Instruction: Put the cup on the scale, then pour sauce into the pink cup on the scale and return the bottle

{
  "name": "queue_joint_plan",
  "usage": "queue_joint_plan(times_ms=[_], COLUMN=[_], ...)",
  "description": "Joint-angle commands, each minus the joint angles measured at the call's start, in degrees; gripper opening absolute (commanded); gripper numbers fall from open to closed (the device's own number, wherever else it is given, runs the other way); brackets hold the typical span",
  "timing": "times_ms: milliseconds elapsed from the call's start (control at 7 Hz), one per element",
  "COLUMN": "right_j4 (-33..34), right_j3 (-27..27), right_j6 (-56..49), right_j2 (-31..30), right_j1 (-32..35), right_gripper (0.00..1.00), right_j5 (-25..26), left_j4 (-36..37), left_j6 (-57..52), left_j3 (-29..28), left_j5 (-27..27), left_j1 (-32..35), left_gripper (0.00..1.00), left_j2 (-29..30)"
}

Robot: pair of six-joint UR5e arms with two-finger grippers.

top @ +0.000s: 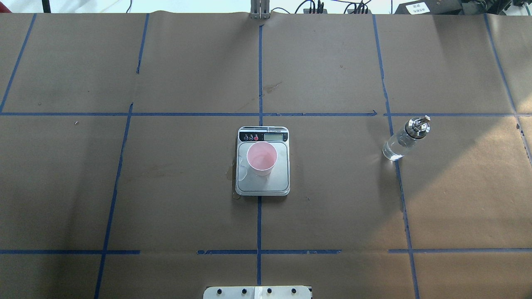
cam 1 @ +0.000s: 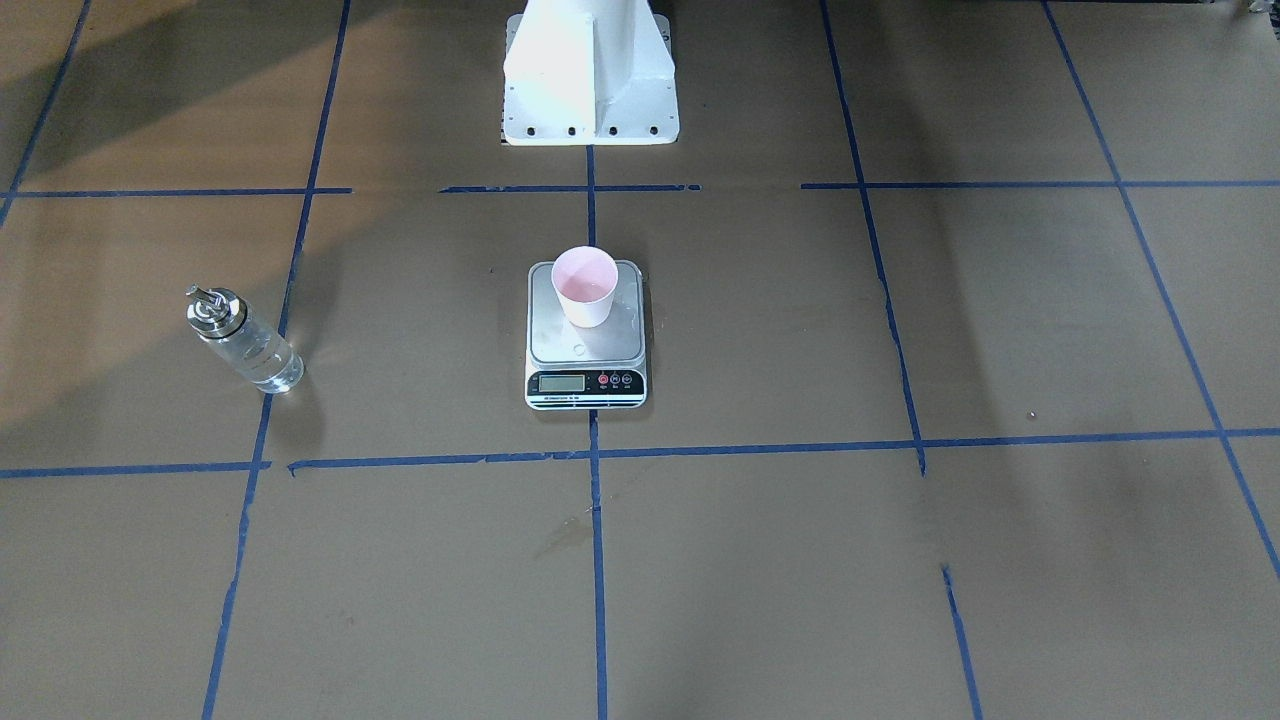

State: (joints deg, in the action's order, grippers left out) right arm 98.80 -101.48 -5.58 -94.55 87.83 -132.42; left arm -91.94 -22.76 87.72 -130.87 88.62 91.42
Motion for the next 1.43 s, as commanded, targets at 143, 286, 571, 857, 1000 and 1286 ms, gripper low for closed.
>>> queue_joint_plan(times_ms=[143, 286, 571, 857, 1000, 1286], right_j4=[-0.1, -0.1, -7.9, -10.3, -10.3, -10.3], right_j3=[3.0, 3.3, 7.6, 9.5, 9.4, 9.1], right_j6=[-0.1, -0.2, 0.2, 0.5, 0.6, 2.2], right_j2=[0.6, 0.7, 0.5, 0.7, 0.7, 0.7], right_j1=[3.0, 3.0, 3.2, 3.2, 3.2, 3.2], right_gripper=[1.00, 1.00, 1.00, 1.00, 1.00, 1.00], right_j5=[-2.8, -2.8, -3.0, -3.1, -3.1, -3.2], left_j4=[0.0, 0.0, 0.0, -0.1, -0.7, -3.7], left_j6=[0.0, 0.0, 0.1, 8.0, 11.7, 18.3], left_j3=[0.2, 0.2, 0.2, 1.3, 3.0, 3.2], left_j5=[0.1, 0.2, 0.2, 0.2, 0.1, -0.3], left_j1=[0.2, 0.2, 0.2, 0.2, 0.2, 0.2], left_gripper=[1.00, 1.00, 1.00, 1.00, 1.00, 1.00], left_j2=[0.3, 0.4, 0.4, 0.6, 0.7, 1.0])
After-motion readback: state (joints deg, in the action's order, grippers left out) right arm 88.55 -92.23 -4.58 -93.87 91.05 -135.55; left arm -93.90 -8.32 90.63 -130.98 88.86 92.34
